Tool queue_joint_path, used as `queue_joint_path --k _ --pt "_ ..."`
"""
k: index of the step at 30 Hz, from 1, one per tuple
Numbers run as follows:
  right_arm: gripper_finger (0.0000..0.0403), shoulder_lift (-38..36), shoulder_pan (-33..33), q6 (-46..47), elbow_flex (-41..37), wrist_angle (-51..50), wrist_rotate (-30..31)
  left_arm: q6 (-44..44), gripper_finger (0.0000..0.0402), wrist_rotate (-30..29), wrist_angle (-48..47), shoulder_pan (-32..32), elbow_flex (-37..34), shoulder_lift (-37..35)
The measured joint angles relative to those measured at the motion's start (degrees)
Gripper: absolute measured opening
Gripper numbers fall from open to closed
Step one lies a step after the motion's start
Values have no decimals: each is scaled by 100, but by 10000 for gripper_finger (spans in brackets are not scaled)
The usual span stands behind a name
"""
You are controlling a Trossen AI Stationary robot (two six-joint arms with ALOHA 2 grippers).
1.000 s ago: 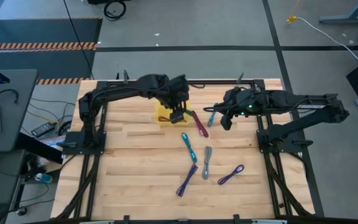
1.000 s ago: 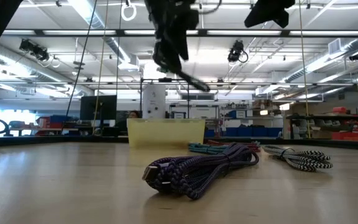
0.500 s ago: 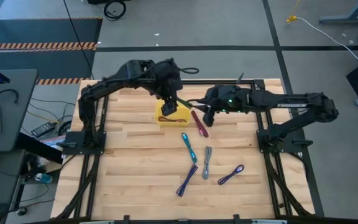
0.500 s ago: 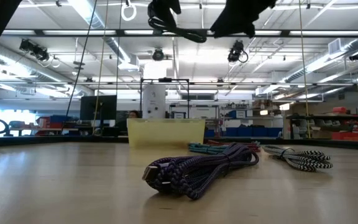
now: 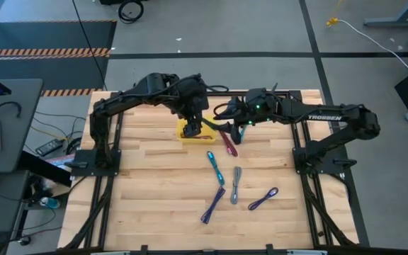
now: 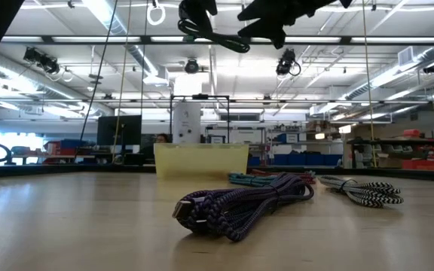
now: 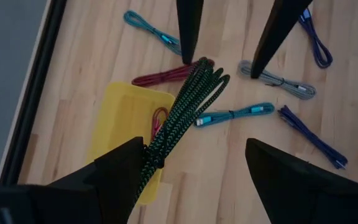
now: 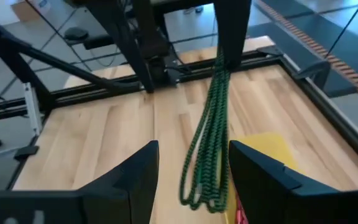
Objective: Pick and place USB-C Cables
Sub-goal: Put the green charger cable into the bin
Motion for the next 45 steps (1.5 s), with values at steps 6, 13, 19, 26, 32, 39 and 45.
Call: queue_joint_path --k 6,13,19,26,32,39,45 --pt "200 275 -107 -29 -2 -72 -278 -106 288 -11 59 9 0 0" --pt "200 748 -187 -50 0 17 -502 -135 288 7 107 -40 -2 2" --pt "185 1022 -194 -50 0 498 -734 -241 288 -9 109 -63 -2 2" --pt "30 967 -197 -34 0 522 -733 -258 288 -8 116 -63 -2 2" --pt "26 937 -202 -46 -1 340 -651 -357 288 71 220 -63 -2 2" --pt "25 937 -270 -49 0 -38 -512 -355 288 199 325 -155 293 -71" --pt "25 937 -269 -61 0 -195 -429 -405 288 198 458 -234 323 -512"
